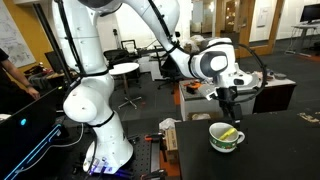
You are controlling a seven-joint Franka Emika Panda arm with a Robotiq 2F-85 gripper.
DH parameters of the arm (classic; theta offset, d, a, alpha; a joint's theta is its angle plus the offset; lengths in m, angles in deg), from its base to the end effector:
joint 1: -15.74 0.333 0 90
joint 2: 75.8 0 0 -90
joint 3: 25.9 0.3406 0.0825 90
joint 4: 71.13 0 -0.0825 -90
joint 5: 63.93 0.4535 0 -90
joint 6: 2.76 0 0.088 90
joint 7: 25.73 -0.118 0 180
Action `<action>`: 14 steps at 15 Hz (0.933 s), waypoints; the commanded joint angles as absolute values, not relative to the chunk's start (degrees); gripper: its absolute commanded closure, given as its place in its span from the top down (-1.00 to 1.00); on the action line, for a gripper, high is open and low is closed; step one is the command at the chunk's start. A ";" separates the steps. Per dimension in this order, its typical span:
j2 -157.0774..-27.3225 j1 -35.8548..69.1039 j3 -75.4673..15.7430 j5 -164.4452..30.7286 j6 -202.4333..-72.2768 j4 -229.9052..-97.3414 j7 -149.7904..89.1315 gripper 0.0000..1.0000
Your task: Pick the marker from the cup and put it on the table
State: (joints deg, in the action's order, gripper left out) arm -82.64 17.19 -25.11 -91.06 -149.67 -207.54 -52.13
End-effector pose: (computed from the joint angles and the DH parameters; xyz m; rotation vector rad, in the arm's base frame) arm 0.5539 0.0260 0.2346 2.8915 -0.0449 0.1846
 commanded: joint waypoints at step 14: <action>-83.88 21.25 -29.04 -99.52 -156.84 -209.15 -61.69 1.00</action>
